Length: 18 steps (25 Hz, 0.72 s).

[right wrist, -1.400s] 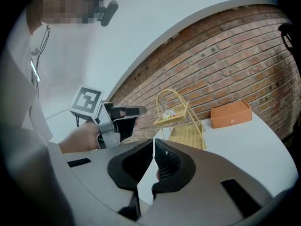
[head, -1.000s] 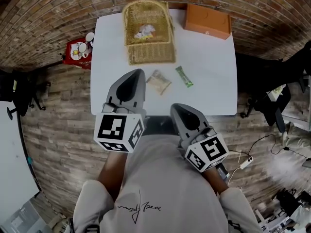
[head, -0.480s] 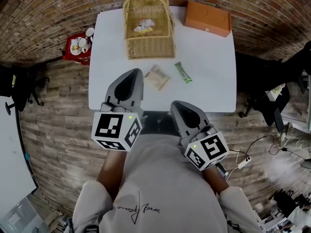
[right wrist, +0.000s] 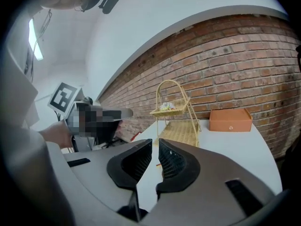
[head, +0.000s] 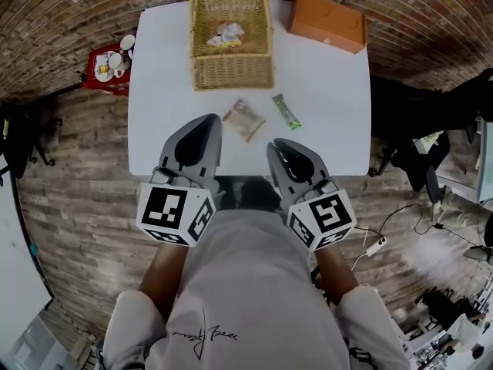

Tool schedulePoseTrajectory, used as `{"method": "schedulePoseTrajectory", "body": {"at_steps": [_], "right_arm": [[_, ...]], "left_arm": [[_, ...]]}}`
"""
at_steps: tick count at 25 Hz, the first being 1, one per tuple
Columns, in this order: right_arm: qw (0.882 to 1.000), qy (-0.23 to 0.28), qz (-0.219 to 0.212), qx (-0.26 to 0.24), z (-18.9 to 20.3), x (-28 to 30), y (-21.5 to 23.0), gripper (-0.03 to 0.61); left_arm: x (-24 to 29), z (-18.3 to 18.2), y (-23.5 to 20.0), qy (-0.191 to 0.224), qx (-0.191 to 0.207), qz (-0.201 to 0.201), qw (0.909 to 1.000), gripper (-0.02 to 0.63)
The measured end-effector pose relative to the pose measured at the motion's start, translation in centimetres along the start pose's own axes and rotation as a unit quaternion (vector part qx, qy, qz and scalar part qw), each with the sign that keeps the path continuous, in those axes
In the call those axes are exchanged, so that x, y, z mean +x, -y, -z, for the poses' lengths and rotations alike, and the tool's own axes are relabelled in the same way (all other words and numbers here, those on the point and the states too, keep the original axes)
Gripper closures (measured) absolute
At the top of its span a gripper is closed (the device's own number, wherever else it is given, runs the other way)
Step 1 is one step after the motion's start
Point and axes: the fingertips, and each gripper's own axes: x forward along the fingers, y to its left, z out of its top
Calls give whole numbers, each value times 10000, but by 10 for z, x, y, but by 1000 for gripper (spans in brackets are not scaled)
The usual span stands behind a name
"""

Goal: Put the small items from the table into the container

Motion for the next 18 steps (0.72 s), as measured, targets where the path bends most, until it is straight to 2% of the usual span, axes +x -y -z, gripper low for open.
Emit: {"method": "schedulePoseTrajectory", "body": {"at_steps": [6, 8, 9, 13, 18], "right_arm": [[9981, -423, 377, -246, 17, 26, 30, 552], [9966, -613, 457, -312, 27, 35, 41, 477], [9956, -716, 500, -353, 33, 39, 47, 469], [9904, -1102, 656, -515, 55, 51, 70, 462], [9819, -1505, 878, -738, 78, 63, 97, 454]], "left_arm": [[2, 13, -5, -158, -103, 244, 9995, 604], [1, 16, -5, -158, -143, 310, 9993, 604], [0, 17, -5, -117, -176, 335, 9992, 604], [-5, 19, -4, 41, -283, 394, 9988, 604], [-2, 33, -6, -178, -347, 454, 9982, 604]]}}
